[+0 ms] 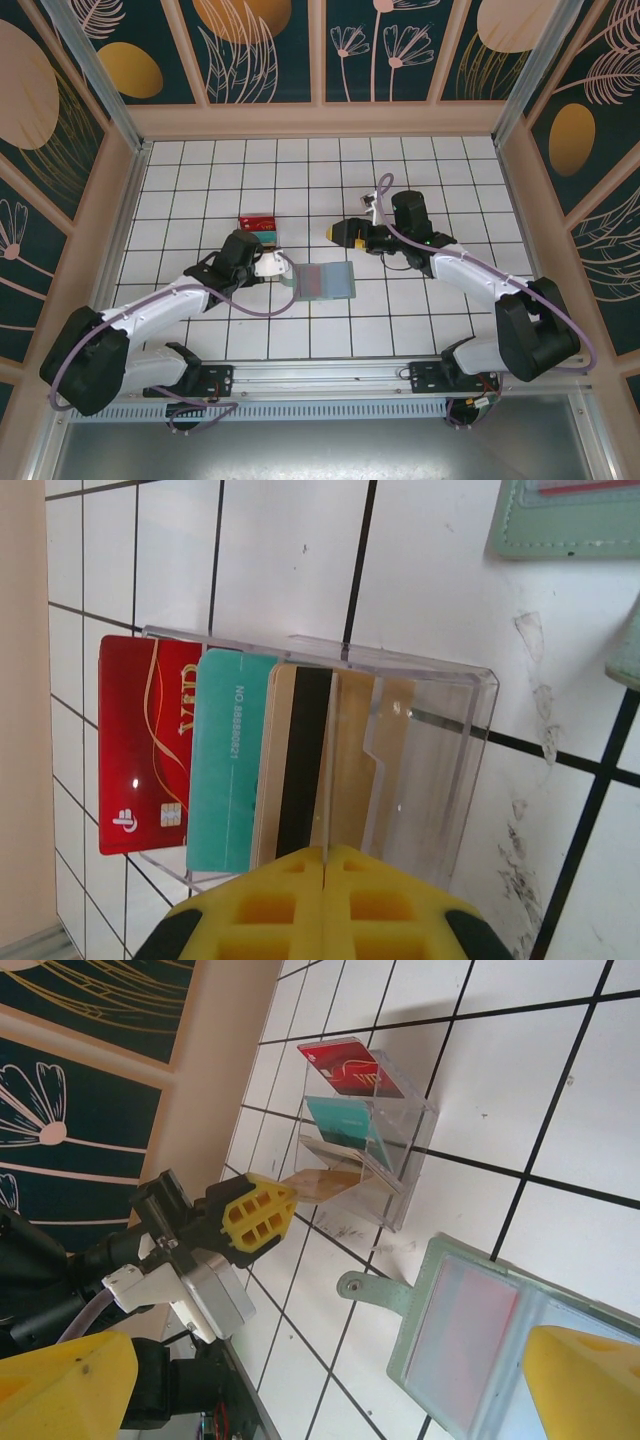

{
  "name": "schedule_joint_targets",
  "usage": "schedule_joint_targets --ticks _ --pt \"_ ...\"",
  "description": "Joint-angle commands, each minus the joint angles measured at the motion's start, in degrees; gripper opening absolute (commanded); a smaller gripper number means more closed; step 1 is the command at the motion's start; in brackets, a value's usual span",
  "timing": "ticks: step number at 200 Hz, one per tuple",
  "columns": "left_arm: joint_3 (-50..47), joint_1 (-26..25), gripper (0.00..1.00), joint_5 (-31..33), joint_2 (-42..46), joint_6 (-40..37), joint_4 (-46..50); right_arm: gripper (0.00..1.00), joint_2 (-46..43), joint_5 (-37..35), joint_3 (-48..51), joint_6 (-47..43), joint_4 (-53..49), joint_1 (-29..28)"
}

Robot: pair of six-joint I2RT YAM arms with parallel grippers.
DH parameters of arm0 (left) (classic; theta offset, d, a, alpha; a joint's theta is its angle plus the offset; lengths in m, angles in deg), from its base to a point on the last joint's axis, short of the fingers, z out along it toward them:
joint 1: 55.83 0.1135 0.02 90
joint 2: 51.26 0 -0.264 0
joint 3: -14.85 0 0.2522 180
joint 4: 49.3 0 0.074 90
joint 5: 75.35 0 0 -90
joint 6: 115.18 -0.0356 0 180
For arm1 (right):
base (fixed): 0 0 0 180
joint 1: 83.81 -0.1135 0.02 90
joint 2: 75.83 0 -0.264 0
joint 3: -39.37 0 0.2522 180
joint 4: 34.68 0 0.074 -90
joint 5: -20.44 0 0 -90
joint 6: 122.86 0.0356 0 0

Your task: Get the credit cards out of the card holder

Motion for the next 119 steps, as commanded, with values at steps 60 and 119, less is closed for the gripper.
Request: schedule_joint_targets --ticks 60,119 --pt "-1.20 0.14 0.07 1.66 -2.03 -0.29 -5.75 0.99 -2.79 -0.27 2.37 0.87 2.63 0.44" --pt "-2.00 0.16 0.44 4.06 -1.40 0.32 -7.49 0.99 -2.89 -0.01 2.56 1.23 3.09 0.44"
